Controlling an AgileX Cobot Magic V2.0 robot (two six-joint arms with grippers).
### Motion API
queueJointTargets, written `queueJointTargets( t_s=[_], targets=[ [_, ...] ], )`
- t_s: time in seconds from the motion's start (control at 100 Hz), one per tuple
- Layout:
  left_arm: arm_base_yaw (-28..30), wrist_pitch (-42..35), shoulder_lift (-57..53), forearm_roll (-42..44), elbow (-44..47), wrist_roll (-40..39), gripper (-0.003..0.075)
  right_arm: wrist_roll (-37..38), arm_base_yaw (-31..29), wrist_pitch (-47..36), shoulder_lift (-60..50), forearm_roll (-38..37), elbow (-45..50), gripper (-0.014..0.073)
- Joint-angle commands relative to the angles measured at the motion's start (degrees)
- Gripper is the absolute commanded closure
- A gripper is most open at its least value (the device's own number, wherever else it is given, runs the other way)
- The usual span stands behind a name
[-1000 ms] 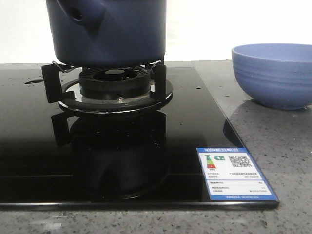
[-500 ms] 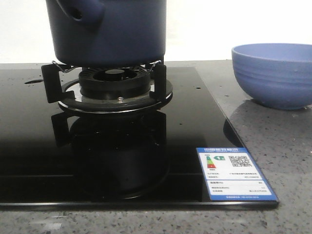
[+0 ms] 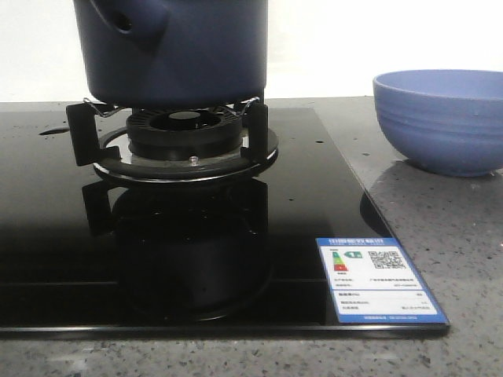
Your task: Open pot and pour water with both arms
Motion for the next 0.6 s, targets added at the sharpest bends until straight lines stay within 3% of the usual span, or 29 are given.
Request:
queueJointTargets(
  t_s=[0.0, 0.59],
  targets=[
    [-0.5, -4.6, 0.2, 0.2, -3.2, -0.1, 0.0225, -0.7, 0.1, -4.4, 0.7, 1.0, -2.1, 0.0187],
    [-0.5, -12.0, 3.8, -0.3, -3.9, -0.1, 0.0225, -0.7, 0.1, -3.2, 0.7, 1.0, -2.1, 0.0187]
  ],
)
